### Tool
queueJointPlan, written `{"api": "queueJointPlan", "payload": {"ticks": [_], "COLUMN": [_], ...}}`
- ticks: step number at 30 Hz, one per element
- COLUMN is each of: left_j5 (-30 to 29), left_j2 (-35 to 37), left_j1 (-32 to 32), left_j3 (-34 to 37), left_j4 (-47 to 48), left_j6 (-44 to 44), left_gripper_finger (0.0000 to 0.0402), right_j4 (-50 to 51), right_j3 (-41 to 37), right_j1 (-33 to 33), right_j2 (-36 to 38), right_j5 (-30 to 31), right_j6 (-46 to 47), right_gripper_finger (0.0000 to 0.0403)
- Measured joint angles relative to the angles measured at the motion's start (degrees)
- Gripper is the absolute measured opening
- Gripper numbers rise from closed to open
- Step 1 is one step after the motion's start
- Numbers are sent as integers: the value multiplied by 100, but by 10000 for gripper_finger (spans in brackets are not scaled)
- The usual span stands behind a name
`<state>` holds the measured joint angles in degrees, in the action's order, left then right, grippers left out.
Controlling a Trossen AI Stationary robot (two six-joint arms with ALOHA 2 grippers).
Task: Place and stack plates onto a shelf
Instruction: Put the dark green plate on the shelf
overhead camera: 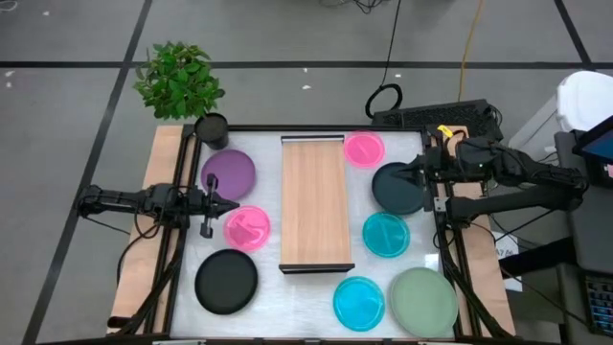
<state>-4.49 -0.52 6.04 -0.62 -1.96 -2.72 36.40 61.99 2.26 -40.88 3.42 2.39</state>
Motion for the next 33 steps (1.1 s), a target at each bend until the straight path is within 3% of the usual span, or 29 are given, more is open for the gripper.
{"api": "queueJointPlan", "payload": {"ticks": [8, 17, 21, 27, 33], "left_j5": [-13, -173, -462, -471, -468], "left_j2": [0, -2, -29, -279, -974], "left_j1": [-1, 0, -1, -1, 25], "left_j3": [0, 2, -33, -344, -1244], "left_j4": [-54, -413, -552, -463, 32], "left_j6": [-2, -6, 548, 909, 1247], "left_gripper_finger": [1, 1, 1, 1, 1], "right_j4": [823, 1813, 2305, 2506, 2447], "right_j3": [116, 116, 116, 41, -430], "right_j1": [0, -104, -183, -245, -249], "right_j2": [-147, -165, -182, -177, -178], "right_j5": [706, 708, 738, 1146, 1130], "right_j6": [458, 1524, 1862, 1960, 1963], "right_gripper_finger": [0, 0, 0, 0, 0]}}
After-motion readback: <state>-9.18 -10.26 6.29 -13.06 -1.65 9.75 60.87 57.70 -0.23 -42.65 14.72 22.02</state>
